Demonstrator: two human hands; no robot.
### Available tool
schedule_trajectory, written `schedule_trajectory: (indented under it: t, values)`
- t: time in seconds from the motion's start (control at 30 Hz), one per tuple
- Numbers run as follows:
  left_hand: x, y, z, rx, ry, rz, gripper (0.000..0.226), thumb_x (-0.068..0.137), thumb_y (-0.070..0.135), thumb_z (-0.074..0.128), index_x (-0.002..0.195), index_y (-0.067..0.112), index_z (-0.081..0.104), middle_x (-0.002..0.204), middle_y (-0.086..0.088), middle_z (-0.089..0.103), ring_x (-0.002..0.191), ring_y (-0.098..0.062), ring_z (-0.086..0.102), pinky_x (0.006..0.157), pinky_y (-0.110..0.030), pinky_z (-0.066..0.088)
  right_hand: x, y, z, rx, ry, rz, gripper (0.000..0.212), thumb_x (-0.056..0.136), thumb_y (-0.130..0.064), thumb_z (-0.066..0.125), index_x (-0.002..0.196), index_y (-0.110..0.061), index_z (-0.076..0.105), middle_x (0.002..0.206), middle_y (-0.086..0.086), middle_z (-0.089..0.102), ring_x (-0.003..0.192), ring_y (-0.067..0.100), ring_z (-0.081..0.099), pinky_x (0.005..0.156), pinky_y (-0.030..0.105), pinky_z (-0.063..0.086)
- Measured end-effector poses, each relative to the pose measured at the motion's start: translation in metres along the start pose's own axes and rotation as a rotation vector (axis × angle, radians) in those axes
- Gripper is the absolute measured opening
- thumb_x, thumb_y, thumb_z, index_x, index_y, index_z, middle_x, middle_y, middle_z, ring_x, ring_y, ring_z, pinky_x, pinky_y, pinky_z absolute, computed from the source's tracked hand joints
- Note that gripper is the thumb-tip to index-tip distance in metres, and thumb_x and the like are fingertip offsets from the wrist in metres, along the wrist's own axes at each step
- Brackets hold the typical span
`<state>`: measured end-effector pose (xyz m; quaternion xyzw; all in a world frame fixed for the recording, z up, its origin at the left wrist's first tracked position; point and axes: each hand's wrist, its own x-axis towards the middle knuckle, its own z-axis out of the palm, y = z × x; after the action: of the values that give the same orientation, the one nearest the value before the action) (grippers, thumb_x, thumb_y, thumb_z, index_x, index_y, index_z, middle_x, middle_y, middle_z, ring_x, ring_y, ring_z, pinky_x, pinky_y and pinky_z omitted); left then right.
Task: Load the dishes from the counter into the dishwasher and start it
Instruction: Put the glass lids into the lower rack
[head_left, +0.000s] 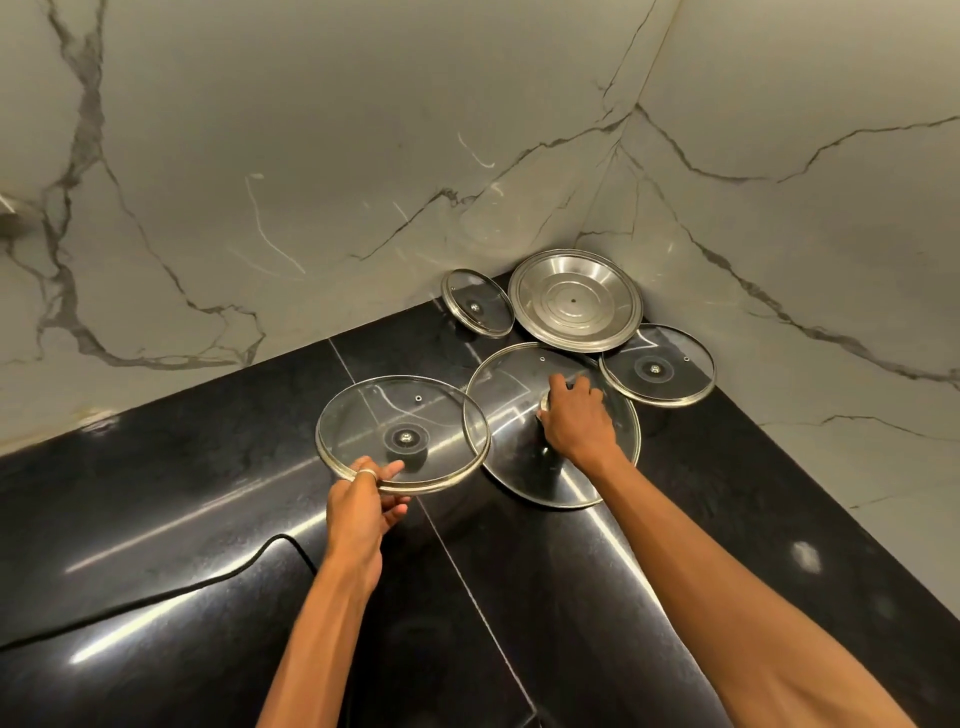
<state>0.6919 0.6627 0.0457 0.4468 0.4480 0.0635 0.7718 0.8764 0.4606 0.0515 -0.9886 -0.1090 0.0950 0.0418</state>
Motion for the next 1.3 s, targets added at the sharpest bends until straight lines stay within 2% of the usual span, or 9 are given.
schedule_trajectory:
  t: [0.33, 0.53, 0.7, 0.83, 0.93, 1.07, 1.13, 1.2, 1.3]
  values:
    - [-0.026, -0.017, -0.030, 0.053, -0.036, 0.064, 0.044, 0.100, 0.019, 0.052, 0.143, 0.020, 0.045, 0.118, -0.013, 0.071, 0.077, -0.016, 0.060, 0.065, -0.029, 0.050, -0.052, 0.016, 0.019, 0.058, 0.079, -0.009, 0.019, 0.098, -0.024, 0.049, 0.114, -0.014, 0.046, 0.113, 0.019, 0.051, 0.095, 0.042, 0.058, 0.073, 0.047, 0.050]
    - [-0.038, -0.032, -0.034, -0.011, -0.077, 0.018, 0.042, 0.096, 0.024, 0.065, 0.136, 0.025, 0.051, 0.101, -0.007, 0.070, 0.078, -0.017, 0.064, 0.067, -0.031, 0.054, -0.084, 0.026, 0.030, 0.090, 0.113, -0.003, 0.018, 0.098, -0.024, 0.048, 0.113, -0.015, 0.046, 0.113, 0.018, 0.050, 0.087, 0.041, 0.059, 0.065, 0.044, 0.049]
    - [-0.039, -0.043, -0.036, -0.130, -0.064, 0.014, 0.055, 0.101, 0.065, 0.030, 0.134, 0.028, 0.054, 0.122, 0.004, 0.071, 0.101, -0.019, 0.067, 0.082, -0.038, 0.053, -0.088, 0.026, 0.033, 0.076, 0.129, 0.003, 0.021, 0.098, -0.024, 0.050, 0.116, -0.013, 0.048, 0.114, 0.020, 0.049, 0.089, 0.043, 0.059, 0.064, 0.040, 0.041]
    - [-0.041, -0.062, -0.043, -0.247, 0.042, 0.013, 0.035, 0.106, 0.033, 0.035, 0.123, 0.024, 0.064, 0.126, 0.002, 0.069, 0.105, -0.019, 0.067, 0.084, -0.036, 0.052, -0.088, 0.025, 0.036, 0.071, 0.129, 0.009, 0.021, 0.098, -0.025, 0.051, 0.115, -0.012, 0.049, 0.116, 0.020, 0.049, 0.090, 0.045, 0.058, 0.065, 0.041, 0.043]
    - [-0.029, -0.080, -0.045, 0.000, 0.107, 0.106, 0.036, 0.103, 0.006, 0.045, 0.126, 0.023, 0.065, 0.132, 0.000, 0.065, 0.109, -0.014, 0.066, 0.082, -0.030, 0.056, -0.088, 0.026, 0.037, 0.077, 0.122, 0.015, 0.020, 0.098, -0.024, 0.051, 0.114, -0.012, 0.049, 0.119, 0.021, 0.047, 0.090, 0.047, 0.059, 0.066, 0.040, 0.040]
    - [-0.016, -0.083, -0.039, 0.309, 0.112, 0.288, 0.045, 0.096, 0.017, 0.067, 0.138, 0.026, 0.059, 0.128, 0.012, 0.065, 0.110, -0.005, 0.065, 0.103, -0.040, 0.052, -0.087, 0.026, 0.037, 0.072, 0.110, 0.013, 0.020, 0.099, -0.026, 0.050, 0.116, -0.013, 0.048, 0.122, 0.021, 0.046, 0.094, 0.048, 0.059, 0.070, 0.042, 0.043]
    - [-0.012, -0.077, -0.034, 0.433, 0.078, 0.351, 0.059, 0.093, 0.022, 0.072, 0.147, 0.022, 0.049, 0.129, 0.012, 0.056, 0.103, 0.011, 0.061, 0.101, -0.019, 0.049, -0.087, 0.027, 0.036, 0.066, 0.108, 0.009, 0.021, 0.099, -0.026, 0.051, 0.116, -0.014, 0.048, 0.123, 0.022, 0.047, 0.093, 0.049, 0.059, 0.072, 0.044, 0.046]
    - [-0.003, -0.073, -0.030, 0.557, 0.068, 0.406, 0.069, 0.090, 0.029, 0.075, 0.151, 0.022, 0.043, 0.146, 0.007, 0.045, 0.121, 0.002, 0.057, 0.099, -0.009, 0.040, -0.087, 0.029, 0.037, 0.062, 0.108, -0.002, 0.021, 0.100, -0.027, 0.051, 0.116, -0.015, 0.048, 0.123, 0.021, 0.047, 0.092, 0.047, 0.060, 0.071, 0.044, 0.047]
    - [0.015, -0.073, -0.024, 0.828, 0.122, 0.450, 0.081, 0.087, 0.044, 0.074, 0.155, 0.026, 0.034, 0.158, 0.006, 0.030, 0.139, -0.020, 0.043, 0.108, -0.038, 0.044, -0.086, 0.029, 0.036, 0.068, 0.104, -0.003, 0.021, 0.100, -0.028, 0.051, 0.117, -0.015, 0.048, 0.124, 0.020, 0.047, 0.092, 0.044, 0.060, 0.070, 0.042, 0.046]
